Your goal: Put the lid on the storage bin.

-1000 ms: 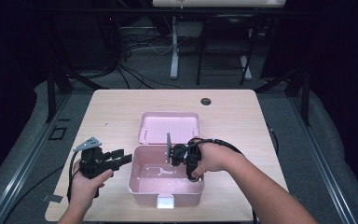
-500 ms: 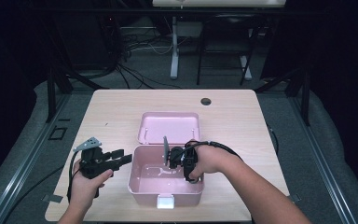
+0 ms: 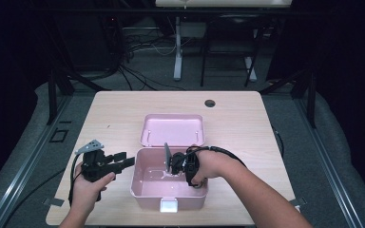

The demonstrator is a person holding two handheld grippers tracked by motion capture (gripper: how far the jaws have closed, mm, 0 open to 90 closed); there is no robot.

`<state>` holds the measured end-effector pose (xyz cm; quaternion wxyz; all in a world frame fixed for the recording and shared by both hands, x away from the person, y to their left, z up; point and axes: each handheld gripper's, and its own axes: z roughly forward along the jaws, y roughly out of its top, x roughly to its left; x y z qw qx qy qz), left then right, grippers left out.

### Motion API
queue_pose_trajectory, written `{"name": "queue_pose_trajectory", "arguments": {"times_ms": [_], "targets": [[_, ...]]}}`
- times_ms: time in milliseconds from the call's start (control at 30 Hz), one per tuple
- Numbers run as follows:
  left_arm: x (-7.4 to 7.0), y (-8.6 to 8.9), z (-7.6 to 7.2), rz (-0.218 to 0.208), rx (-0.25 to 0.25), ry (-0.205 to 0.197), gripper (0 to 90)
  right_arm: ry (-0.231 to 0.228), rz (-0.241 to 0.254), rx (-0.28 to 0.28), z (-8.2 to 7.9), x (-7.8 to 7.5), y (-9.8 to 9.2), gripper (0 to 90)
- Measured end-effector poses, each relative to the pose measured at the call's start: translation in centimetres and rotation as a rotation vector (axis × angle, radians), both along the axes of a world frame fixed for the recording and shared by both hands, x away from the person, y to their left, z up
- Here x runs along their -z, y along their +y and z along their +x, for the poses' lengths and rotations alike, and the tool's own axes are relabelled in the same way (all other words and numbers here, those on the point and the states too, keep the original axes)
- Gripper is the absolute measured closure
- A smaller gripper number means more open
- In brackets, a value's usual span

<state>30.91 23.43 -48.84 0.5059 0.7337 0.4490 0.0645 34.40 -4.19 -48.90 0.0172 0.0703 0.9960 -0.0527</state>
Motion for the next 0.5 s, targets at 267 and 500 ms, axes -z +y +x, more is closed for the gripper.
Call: {"name": "queue_pose_trajectory", "arguments": {"times_ms": [267, 500], "targets": [[0.03, -0.01, 0.03, 0.006, 0.002, 0.002, 48.1, 0.002, -0.002, 0.0, 0.07, 0.18, 0.05, 50.0], [0.1, -0.01, 0.07, 0.002, 0.001, 0.002, 48.1, -0.002, 0.0, -0.007, -0.02, 0.25, 0.11, 50.0]]}}
